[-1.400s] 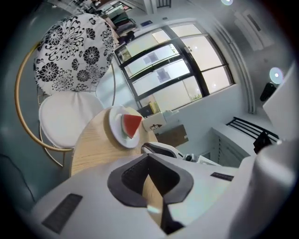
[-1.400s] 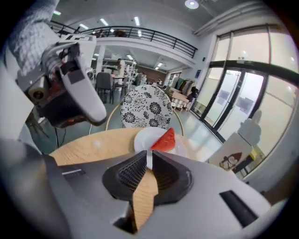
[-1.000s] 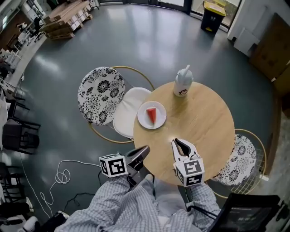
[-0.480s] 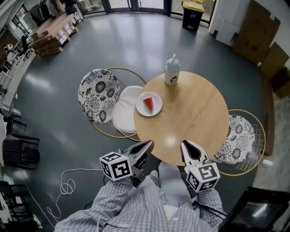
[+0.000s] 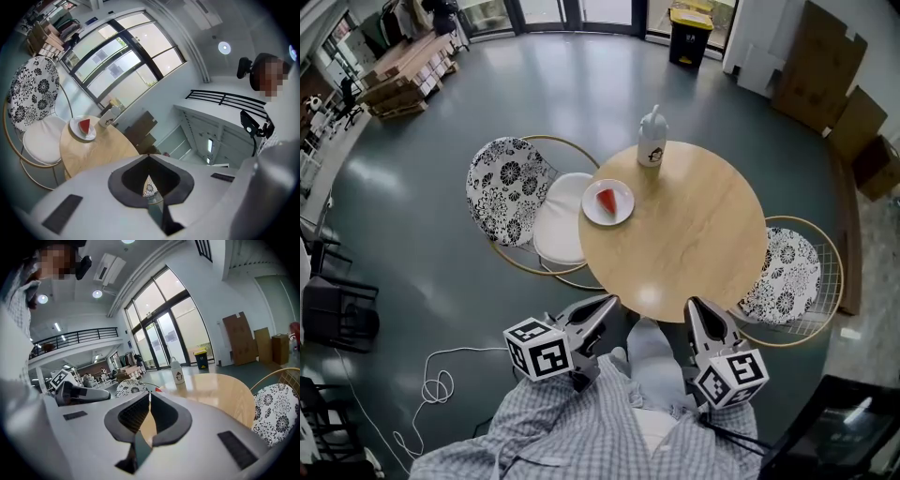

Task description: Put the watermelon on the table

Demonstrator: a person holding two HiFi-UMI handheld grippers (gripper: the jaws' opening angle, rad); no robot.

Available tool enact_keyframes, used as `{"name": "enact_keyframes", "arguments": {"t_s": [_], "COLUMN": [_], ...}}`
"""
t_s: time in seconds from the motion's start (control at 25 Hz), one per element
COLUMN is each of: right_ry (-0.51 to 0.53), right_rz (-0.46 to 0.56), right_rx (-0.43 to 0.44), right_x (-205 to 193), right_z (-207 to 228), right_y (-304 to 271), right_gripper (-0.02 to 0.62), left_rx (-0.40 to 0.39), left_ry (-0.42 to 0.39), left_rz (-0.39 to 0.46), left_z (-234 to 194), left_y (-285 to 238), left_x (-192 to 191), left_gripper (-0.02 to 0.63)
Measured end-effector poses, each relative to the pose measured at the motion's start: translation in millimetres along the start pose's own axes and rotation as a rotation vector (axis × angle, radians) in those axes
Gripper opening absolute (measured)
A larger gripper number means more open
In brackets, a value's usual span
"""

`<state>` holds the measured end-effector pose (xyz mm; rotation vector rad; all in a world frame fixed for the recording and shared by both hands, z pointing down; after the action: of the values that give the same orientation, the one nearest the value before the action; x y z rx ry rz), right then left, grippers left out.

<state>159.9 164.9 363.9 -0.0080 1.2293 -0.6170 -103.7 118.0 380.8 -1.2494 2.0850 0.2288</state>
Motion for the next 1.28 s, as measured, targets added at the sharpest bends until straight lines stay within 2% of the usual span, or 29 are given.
{"name": "enact_keyframes", "arguments": {"t_s": [0.44,0.56,1.08,1.28], "right_ry": [0.03,0.082,0.132,0.121], "right_rz": [0.001,-0.012,-0.049,-0.06], "right_rx": [0.049,0.044,0.08,0.09], "right_x": [-5,-3,-3,-1], "right_z": [-20,-25,-33,-34], "right_y": [3,3,-2,-5], "right_gripper": [0.012,0.011,0.009,0.009], "left_rx": [-0.075,-0.087,-0.082,-0.089], "left_ry": [-0.105,-0.123,-0.126,-0.12], "left_rz": [-0.067,-0.085,-0.115,-0.122], "left_z": [28,30,27,26], "left_y": [-12,-11,-10,-11], "left_x": [-15,-16,-16,-14], "left_gripper": [0.008,0.008,0.008,0.008]}}
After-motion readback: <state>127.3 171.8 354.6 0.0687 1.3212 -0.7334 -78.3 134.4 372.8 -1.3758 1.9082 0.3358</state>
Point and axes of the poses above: the fingertips, and each gripper's own axes: y backward along the fingers, z to its right, x out of its top, the point moved 10 cm from there along y, backward along the fingers
